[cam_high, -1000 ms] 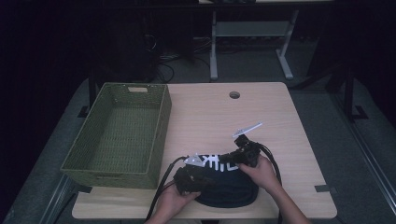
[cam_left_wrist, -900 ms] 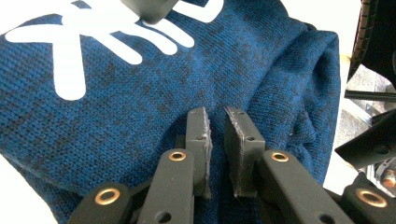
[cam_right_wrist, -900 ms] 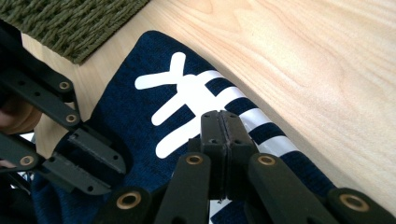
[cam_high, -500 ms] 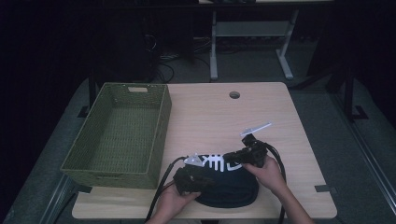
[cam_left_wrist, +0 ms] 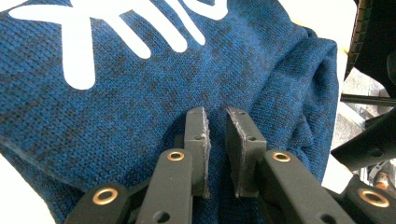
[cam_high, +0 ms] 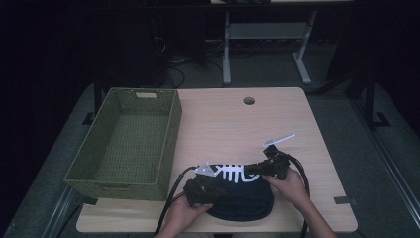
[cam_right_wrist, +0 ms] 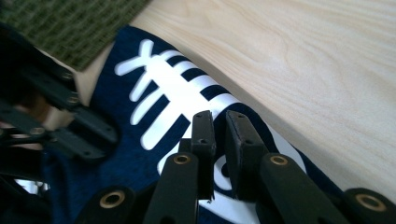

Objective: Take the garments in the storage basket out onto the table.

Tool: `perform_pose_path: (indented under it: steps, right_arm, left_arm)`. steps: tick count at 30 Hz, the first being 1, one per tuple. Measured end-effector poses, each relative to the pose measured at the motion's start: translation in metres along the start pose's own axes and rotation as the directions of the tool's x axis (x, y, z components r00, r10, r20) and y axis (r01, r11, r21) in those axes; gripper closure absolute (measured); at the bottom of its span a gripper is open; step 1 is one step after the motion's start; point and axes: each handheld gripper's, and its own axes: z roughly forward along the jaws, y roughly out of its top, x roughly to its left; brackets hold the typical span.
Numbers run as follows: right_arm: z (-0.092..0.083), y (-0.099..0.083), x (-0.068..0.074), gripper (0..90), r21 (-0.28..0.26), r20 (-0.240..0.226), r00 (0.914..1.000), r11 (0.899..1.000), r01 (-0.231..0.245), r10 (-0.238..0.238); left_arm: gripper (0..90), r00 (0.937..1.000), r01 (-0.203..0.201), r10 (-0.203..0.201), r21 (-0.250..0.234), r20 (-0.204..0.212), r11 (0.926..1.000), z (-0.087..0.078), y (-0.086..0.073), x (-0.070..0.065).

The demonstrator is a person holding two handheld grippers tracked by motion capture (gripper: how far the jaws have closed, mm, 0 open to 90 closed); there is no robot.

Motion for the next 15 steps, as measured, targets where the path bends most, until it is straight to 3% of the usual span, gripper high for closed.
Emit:
perform_pose_path:
  steps: [6, 11, 15]
  right_arm:
    - [-0.017, -0.008, -0.009, 81.6, -0.017, 0.018, 0.9994, 0.999, -0.03, 0.03]
    - [-0.012, -0.015, -0.018, 83.2, 0.011, 0.045, 0.9983, 0.999, -0.038, 0.037]
    - [-0.015, -0.021, -0.021, 82.1, -0.004, 0.028, 0.9979, 0.998, -0.058, 0.058]
  left_arm:
    - [78.6, 1.0, 0.002, -0.002, -0.001, 0.002, 1.0, 0.0, 0.0, 0.0]
    - [78.6, 1.0, 0.005, -0.005, -0.004, 0.004, 1.0, 0.0, -0.001, 0.0]
    - [78.6, 1.0, 0.006, -0.006, -0.003, 0.005, 1.0, 0.0, -0.001, 0.0]
